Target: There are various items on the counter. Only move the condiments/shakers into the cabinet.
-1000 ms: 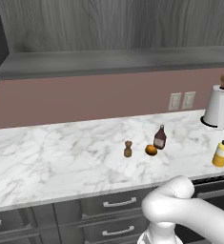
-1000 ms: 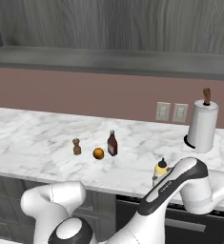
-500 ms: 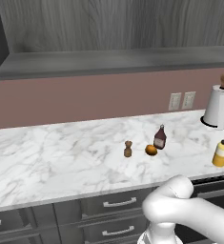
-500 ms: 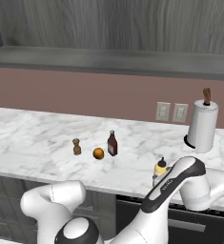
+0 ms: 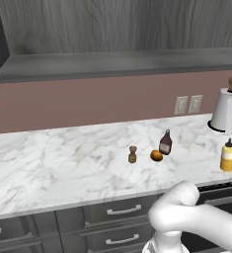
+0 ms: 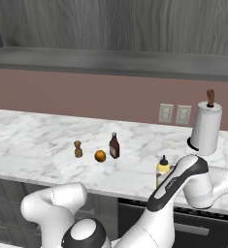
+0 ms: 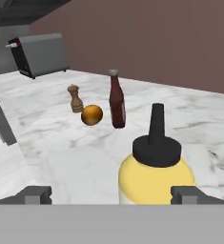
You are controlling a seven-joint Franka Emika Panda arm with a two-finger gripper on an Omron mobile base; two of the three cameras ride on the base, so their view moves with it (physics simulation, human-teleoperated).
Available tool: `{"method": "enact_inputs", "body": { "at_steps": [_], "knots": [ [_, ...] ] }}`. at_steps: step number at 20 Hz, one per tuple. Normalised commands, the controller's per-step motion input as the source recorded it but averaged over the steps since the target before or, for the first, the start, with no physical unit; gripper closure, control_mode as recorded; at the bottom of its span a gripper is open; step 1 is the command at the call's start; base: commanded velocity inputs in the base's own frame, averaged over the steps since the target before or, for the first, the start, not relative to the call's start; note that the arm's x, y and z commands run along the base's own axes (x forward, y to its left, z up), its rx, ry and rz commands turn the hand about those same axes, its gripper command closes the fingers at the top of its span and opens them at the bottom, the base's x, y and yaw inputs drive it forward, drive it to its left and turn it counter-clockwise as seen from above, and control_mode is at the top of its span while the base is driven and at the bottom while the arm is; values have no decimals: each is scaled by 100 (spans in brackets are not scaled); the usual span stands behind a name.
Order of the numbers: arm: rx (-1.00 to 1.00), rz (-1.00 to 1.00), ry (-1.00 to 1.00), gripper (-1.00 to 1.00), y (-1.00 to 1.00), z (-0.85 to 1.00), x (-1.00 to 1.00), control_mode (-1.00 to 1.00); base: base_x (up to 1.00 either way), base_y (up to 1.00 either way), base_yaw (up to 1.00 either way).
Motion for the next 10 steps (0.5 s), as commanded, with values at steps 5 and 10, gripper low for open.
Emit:
{"method": "enact_inputs", "body": {
  "at_steps": [5, 10],
  "knots": [
    [0, 0, 0, -100, -5, -2, 11, -100, 0, 0, 0],
    [0, 0, -9, -100, 0, 11, -1, -100, 0, 0, 0]
  ]
}}
